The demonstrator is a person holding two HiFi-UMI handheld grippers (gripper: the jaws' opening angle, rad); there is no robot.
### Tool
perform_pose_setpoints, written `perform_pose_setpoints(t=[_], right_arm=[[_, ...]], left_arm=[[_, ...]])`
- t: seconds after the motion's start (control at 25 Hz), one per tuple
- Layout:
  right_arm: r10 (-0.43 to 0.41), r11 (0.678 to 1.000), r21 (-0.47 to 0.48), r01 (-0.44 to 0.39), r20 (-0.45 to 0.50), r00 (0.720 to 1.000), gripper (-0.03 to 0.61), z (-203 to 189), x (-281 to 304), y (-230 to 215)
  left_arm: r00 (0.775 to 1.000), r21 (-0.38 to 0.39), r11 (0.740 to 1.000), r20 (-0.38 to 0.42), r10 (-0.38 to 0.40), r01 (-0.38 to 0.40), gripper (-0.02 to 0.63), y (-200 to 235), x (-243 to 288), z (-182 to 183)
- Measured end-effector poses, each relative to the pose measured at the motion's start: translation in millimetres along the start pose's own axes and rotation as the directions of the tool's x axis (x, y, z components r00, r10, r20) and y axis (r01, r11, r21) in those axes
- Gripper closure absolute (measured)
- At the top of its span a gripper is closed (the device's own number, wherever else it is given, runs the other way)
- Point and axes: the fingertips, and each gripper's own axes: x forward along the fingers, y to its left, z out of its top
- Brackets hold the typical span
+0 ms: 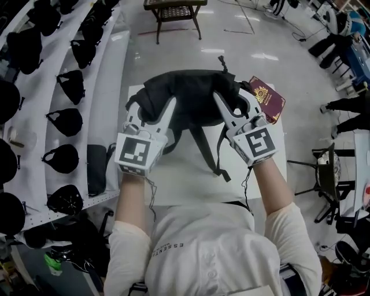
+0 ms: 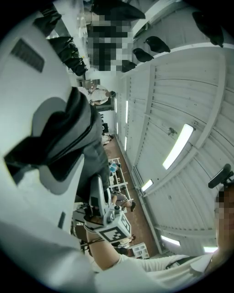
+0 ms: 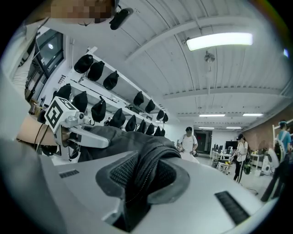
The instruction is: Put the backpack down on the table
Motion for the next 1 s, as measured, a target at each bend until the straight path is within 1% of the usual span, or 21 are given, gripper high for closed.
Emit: perform_pose_setpoints(t=[0.24, 0.4, 0.48, 0.6, 0.72, 0.92, 1.0], right_arm=[[-0.008, 1.000, -0.008, 0.008, 0.003, 1.000, 0.491, -21, 41, -13], [-0.001, 1.000, 0.021, 0.001, -0.011, 1.000, 0.491, -44, 61, -21], [0.005, 0.999, 0.042, -0.004, -0.032, 0.999, 0.491, -59, 67, -22], [0.005, 0.998, 0.068, 0.000, -0.070, 0.998, 0.488, -81, 73, -22], [0.005, 0.997, 0.077, -0.001, -0.055, 0.998, 0.488, -86, 73, -21], [0.030, 0.994, 0.112, -0.022, -0.072, 0.997, 0.488, -98, 65, -13], [0.033, 0.992, 0.123, -0.023, -0.073, 0.997, 0.486, -103, 60, -7]], left_arm=[[1.000, -0.003, 1.000, 0.017, -0.025, 0.025, 0.502, 32, 34, -22], [1.000, -0.016, 1.000, 0.009, -0.025, 0.025, 0.502, 41, 52, -44], [1.000, -0.029, 0.999, -0.002, -0.022, 0.022, 0.502, 43, 59, -56], [1.000, -0.021, 1.000, -0.023, -0.011, 0.011, 0.502, 44, 65, -70], [1.000, -0.034, 0.999, -0.005, 0.018, -0.018, 0.502, 40, 64, -74], [1.000, -0.098, 0.995, -0.031, -0.007, 0.004, 0.502, 30, 57, -88], [0.999, -0.105, 0.994, -0.032, -0.011, 0.008, 0.502, 25, 52, -94]])
